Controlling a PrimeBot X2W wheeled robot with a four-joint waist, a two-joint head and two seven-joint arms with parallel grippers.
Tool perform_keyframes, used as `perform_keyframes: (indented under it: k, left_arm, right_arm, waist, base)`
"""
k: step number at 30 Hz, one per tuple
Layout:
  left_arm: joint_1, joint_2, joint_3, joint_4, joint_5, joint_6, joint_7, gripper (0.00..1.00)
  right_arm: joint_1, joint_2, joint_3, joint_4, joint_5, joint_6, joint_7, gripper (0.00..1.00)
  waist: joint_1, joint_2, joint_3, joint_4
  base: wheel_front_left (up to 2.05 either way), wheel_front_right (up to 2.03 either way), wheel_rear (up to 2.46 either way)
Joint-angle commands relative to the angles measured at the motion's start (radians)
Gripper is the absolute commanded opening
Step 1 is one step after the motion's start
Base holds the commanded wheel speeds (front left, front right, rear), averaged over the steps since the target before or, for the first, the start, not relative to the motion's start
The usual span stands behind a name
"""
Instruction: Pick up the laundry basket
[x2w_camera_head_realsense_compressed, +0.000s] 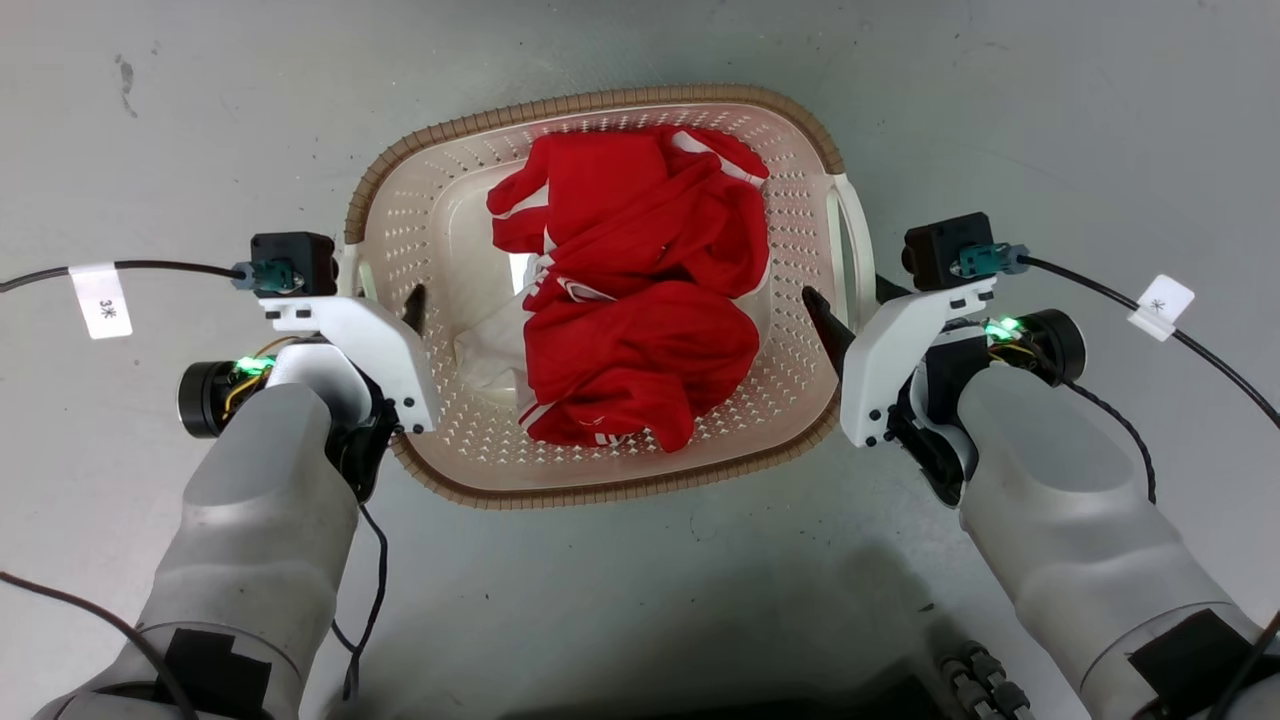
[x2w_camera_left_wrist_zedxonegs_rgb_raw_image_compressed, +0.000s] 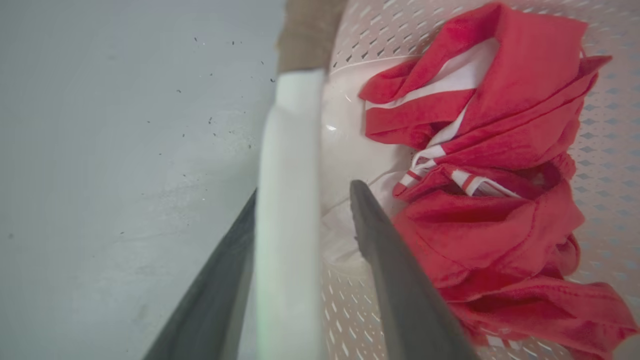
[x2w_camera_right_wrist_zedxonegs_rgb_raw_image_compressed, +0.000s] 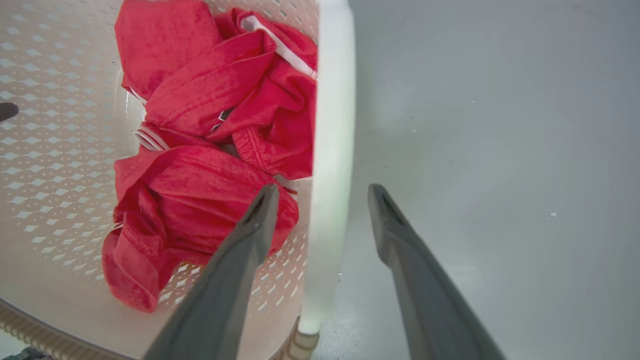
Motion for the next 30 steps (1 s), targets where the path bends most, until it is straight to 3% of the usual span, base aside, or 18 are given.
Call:
perform_keyframes:
  k: [1, 14, 20, 30]
  left_arm:
    - [-0.011, -0.002, -0.011, 0.0, -0.009, 0.0, 0.004, 0.0]
    - [0.005, -0.017, -0.113, -0.01, -0.107, -0.001, 0.024, 0.0]
    - [0.023, -0.041, -0.157, -0.002, -0.161, -0.002, 0.079, 0.0]
    - [0.052, -0.058, -0.21, 0.012, -0.243, -0.006, 0.223, 0.0]
  right_arm:
    - [-0.02, 0.0, 0.011, 0.007, 0.01, 0.0, 0.003, 0.0]
    - [-0.016, 0.005, 0.101, 0.033, 0.115, 0.002, 0.035, 0.0]
    - [-0.003, 0.009, 0.124, 0.063, 0.154, 0.002, 0.072, 0.0]
    - [0.021, 0.012, 0.158, 0.074, 0.232, 0.006, 0.224, 0.0]
  waist:
    - [-0.0001, 0.0, 0.001, 0.0]
    - [-0.0001, 0.0, -0.047, 0.008]
    - [-0.0001, 0.0, -0.144, 0.028]
    - [-0.0001, 0.0, -0.335, 0.046]
  base:
    - [0.0, 0.0, 0.0]
    - [0.0, 0.0, 0.0]
    - [0.0, 0.0, 0.0]
    - [0.0, 0.0, 0.0]
